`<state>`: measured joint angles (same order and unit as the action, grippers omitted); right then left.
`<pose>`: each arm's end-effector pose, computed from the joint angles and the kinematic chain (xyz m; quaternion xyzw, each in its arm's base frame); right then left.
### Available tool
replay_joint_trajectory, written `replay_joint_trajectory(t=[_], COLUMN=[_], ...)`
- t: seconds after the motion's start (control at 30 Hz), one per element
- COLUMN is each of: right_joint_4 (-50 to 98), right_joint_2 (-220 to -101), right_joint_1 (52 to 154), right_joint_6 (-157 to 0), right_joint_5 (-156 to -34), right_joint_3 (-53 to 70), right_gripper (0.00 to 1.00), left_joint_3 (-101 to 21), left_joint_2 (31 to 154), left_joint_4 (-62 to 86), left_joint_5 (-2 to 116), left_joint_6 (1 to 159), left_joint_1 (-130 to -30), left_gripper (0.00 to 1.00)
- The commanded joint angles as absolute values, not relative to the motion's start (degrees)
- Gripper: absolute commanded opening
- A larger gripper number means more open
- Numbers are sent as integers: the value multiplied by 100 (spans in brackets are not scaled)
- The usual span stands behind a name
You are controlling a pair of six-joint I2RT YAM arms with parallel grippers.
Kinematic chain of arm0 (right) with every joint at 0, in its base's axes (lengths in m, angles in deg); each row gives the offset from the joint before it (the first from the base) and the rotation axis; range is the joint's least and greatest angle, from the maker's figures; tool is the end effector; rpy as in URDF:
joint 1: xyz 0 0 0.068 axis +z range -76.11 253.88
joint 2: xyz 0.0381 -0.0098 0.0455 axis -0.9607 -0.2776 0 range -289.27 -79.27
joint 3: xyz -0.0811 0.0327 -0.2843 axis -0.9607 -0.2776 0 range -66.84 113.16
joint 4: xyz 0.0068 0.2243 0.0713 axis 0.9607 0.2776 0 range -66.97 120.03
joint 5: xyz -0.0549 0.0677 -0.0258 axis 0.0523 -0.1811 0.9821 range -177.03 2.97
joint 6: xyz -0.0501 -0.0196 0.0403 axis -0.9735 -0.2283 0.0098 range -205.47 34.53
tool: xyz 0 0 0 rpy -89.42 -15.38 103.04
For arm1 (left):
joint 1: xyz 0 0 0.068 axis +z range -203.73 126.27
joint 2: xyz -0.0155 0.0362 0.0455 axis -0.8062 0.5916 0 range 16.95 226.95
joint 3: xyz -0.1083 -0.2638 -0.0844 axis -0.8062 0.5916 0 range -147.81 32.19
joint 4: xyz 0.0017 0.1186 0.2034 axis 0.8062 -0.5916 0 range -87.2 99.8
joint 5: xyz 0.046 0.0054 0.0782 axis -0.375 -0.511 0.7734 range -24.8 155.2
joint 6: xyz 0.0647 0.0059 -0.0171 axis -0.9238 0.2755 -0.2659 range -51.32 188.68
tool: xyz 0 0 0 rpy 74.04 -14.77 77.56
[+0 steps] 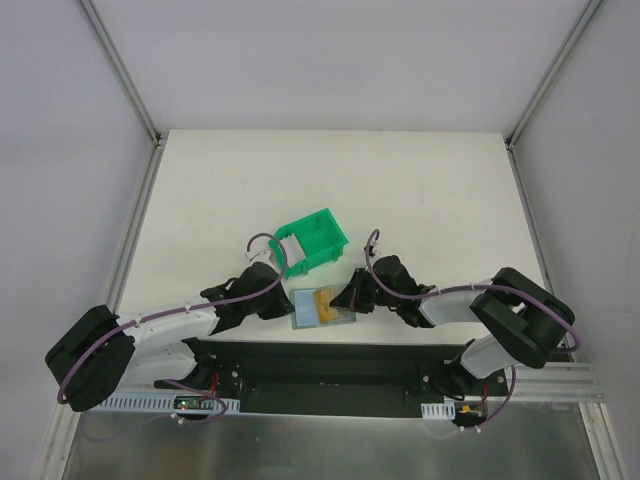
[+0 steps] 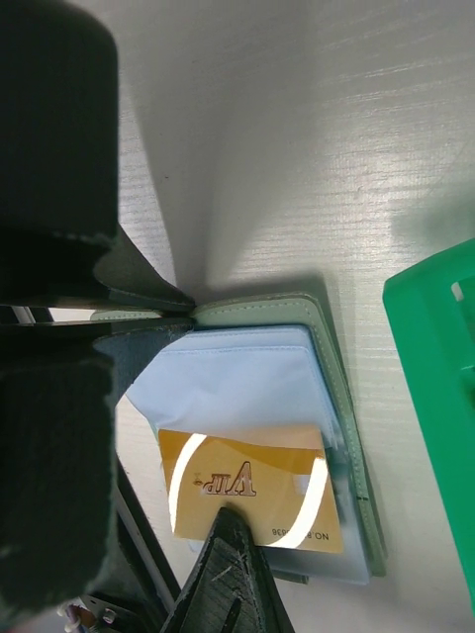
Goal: Put the credit cards into the card holder
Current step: Insert the credit card into the card holder.
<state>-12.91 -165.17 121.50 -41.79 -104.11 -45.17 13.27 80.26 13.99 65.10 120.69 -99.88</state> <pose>0.1623 0.2011 0.1733 -0.1053 0.8459 0.4518 0.2633 0.1278 -0.1331 0.1806 -0.0460 0.9059 -0.3186 0.2752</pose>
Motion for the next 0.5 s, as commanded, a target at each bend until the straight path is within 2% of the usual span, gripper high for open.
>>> replay_joint_trajectory(t=[0.0,0.47], right_joint_4=[-1625,-1520], right_joint_2=[-16619,-16548], right_joint_1=[12214,12117], right_joint_6=[-3986,-4275], right_joint_5=[-10426,-10083], right_joint_3=[-4601,-4452], right_gripper=[0,1], left_joint_3=[1347,1417], left_joint_2=[8014,7962], left_joint_4=[1446,1490], left_joint_5=[6397,6353], left_joint_6=[12133,12116], left_joint_1=[-9952,-9952], left_gripper=[0,0])
